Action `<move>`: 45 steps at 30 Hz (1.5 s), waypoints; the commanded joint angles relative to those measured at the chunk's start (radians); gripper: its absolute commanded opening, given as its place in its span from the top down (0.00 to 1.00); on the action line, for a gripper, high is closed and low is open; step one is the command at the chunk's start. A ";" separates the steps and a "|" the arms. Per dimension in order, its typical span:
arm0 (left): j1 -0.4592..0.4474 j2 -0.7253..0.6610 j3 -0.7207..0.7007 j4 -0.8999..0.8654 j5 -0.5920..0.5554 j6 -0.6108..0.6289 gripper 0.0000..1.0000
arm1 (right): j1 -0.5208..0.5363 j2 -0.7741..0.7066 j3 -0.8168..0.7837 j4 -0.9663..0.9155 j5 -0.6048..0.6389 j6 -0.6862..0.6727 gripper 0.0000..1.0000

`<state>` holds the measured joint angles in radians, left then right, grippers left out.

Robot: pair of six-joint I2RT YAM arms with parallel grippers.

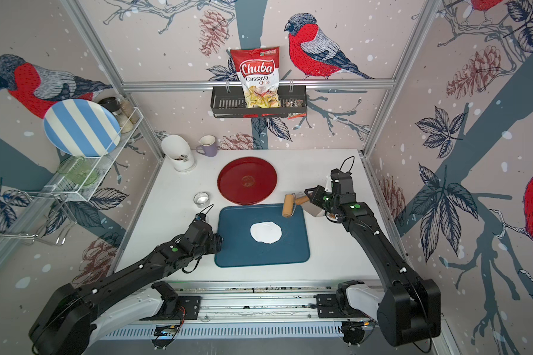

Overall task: Roll out the dumpling wrappers from the dough
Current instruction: Flatten out the dough on the work surface, then place the rolling pin at the center of the board.

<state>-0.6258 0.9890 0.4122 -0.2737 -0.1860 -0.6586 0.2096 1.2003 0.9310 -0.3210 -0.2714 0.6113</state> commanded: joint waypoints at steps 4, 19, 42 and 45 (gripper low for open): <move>0.003 -0.080 0.014 -0.012 -0.024 0.006 0.05 | -0.095 0.203 0.120 0.190 -0.037 0.024 1.00; 0.005 -0.116 0.024 0.088 -0.058 0.033 0.05 | -0.159 0.661 0.363 0.410 -0.145 0.120 1.00; 0.087 -0.094 0.075 0.047 -0.111 0.014 0.05 | -0.166 0.754 0.370 0.347 -0.115 0.047 0.46; 0.094 -0.080 0.087 0.049 -0.109 0.022 0.05 | -0.185 0.747 0.371 0.322 -0.102 0.029 0.41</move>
<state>-0.5381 0.9016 0.4854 -0.2298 -0.2901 -0.6483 0.0364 1.9617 1.3022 0.0196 -0.3950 0.6762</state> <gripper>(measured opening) 0.949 0.583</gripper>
